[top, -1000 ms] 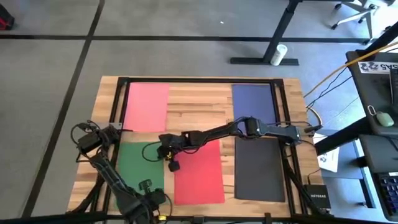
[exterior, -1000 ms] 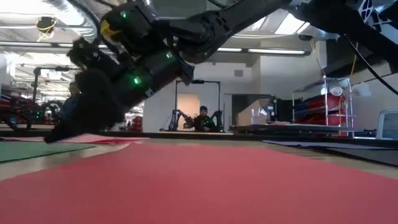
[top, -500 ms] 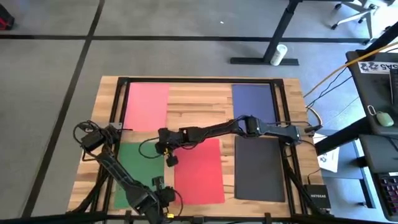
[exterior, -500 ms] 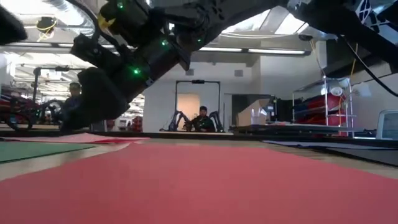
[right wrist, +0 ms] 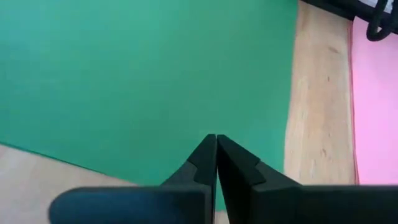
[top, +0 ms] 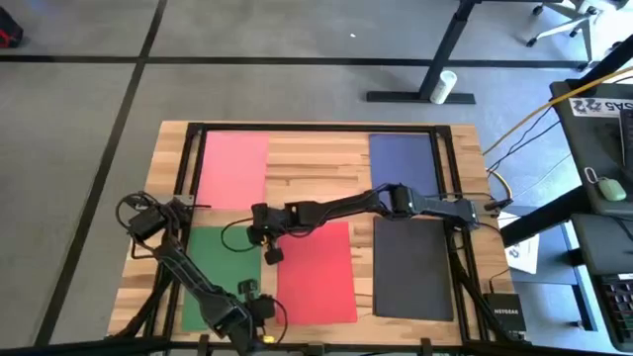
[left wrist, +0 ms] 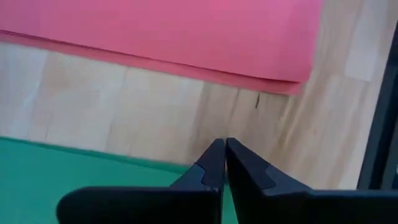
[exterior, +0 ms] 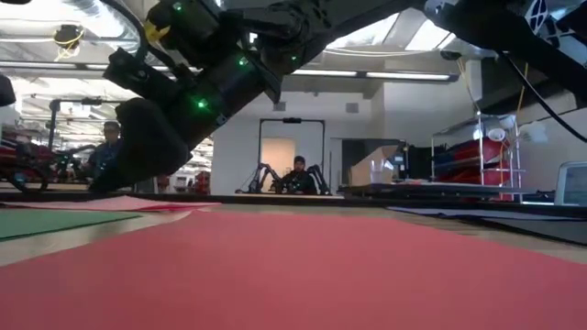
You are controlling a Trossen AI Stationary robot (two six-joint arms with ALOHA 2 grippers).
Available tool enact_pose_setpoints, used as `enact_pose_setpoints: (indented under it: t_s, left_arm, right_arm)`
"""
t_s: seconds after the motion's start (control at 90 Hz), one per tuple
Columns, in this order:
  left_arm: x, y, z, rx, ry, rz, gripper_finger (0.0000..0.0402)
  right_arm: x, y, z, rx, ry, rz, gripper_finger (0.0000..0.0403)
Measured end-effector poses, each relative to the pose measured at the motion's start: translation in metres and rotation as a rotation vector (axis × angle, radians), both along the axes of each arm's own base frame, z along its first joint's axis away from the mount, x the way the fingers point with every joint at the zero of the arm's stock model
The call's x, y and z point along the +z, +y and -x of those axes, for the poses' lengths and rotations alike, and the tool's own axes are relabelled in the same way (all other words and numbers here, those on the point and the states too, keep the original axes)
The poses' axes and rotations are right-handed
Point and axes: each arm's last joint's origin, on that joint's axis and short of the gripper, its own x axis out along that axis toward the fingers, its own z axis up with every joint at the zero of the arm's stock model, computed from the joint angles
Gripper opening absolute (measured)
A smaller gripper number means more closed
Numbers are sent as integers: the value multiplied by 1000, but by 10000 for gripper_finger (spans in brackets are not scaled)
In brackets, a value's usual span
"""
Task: Organize paper
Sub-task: Adjust the stacked green papers on the table
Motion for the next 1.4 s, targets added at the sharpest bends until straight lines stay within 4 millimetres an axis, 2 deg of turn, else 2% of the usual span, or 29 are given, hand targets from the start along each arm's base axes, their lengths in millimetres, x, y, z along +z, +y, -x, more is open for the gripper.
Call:
enact_pose_setpoints:
  t_s: [0.333,0.767,1.033,1.4]
  left_arm:
    - [0,-9,12,33,27,40,0]
    - [3,-8,17,40,102,28,0]
    - [6,-11,27,64,150,3,0]
    - [13,-15,21,54,123,27,0]
  right_arm:
    - [0,-3,0,-4,0,2,0]
    - [0,-3,0,-4,10,3,0]
    - [0,-3,1,-2,12,6,0]
    - [-2,-3,3,-1,41,9,0]
